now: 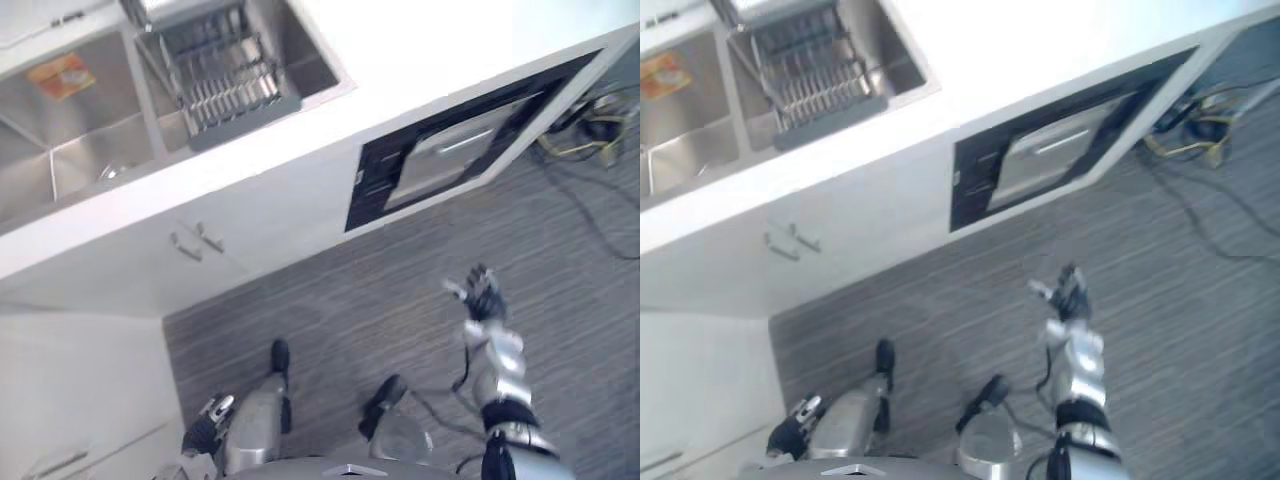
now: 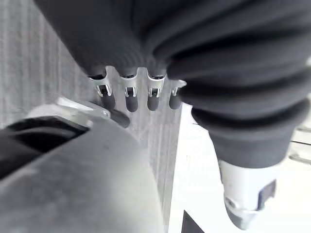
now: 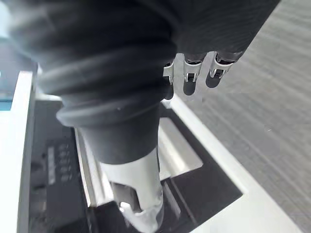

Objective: Walk over to the sink, pick up the cup, carry it to the dishwasher, place the cup inside the dishwasher, then close the dishwasher door

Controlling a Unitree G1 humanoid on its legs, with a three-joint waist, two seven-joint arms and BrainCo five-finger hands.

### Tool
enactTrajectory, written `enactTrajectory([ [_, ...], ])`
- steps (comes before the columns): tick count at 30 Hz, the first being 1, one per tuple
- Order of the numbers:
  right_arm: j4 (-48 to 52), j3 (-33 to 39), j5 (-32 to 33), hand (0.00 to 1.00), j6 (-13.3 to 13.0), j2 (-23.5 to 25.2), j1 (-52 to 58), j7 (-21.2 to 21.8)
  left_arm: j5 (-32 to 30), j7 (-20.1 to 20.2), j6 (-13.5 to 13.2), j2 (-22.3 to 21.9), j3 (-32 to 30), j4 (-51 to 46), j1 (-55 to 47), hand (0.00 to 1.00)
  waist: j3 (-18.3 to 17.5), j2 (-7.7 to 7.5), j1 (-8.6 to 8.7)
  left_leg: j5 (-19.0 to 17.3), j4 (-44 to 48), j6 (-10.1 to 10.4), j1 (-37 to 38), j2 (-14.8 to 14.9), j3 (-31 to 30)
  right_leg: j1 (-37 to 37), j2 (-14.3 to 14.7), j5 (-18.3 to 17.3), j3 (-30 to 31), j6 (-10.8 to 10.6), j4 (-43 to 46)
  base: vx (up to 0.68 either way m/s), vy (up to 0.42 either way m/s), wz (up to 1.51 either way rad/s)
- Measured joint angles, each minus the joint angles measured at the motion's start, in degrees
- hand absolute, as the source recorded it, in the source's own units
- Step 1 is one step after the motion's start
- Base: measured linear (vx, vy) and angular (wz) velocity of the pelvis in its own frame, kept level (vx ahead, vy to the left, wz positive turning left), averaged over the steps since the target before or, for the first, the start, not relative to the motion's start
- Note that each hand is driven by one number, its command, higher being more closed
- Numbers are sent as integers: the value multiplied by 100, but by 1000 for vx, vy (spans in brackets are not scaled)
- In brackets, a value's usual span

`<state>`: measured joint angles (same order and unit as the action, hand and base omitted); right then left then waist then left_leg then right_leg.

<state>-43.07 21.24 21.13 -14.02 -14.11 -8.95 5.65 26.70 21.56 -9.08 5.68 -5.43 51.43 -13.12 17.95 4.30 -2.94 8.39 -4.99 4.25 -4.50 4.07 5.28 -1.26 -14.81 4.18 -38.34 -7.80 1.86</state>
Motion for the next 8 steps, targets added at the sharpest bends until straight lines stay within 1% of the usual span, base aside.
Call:
enactTrajectory([
  [2, -572, 80, -3, 0, -96, 123, 246, 75, -12, 2, -47, -2, -131, 150, 14, 0, -191, -84, 27, -65, -1, 1, 156, 19, 75, -123, 24, -8, 34, -9, -50, -2, -38, -25],
  [3, -924, 190, 2, 0, -130, 256, 393, 162, -133, 3, -66, 11, -164, 258, 17, 0, -292, -132, 37, -99, -2, -3, 260, 24, 116, -196, 24, -32, 51, -20, -45, 7, -25, -14],
  [4, -1070, 220, 4, 0, -142, 324, 478, 187, -216, 3, -74, 15, -165, 318, 26, 0, -328, -155, 57, -113, -2, -5, 318, 21, 121, -246, 19, -52, 54, -30, -30, 14, -25, -10],
  [6, -1497, 271, -29, 0, -74, 594, 804, 358, -458, -1, -73, 17, -165, 452, 59, 0, -419, -287, 138, -171, -2, -22, 531, -24, 124, -378, -97, -213, 66, -73, 200, 0, 0, 0],
  [7, -1564, 301, -67, 0, -62, 665, 882, 389, -480, -26, -67, 24, -174, 470, 67, 0, -440, -325, 142, -193, -2, -33, 567, -43, 124, -394, -138, -265, 81, -90, 288, 0, 0, 0],
  [8, -1693, 445, -136, 0, 84, 802, 1015, 393, -545, -29, -42, 88, -174, 532, 74, 0, -499, -420, 151, -229, -3, -47, 608, -86, 123, -405, -215, -354, 125, -107, 435, 0, 0, 0],
])
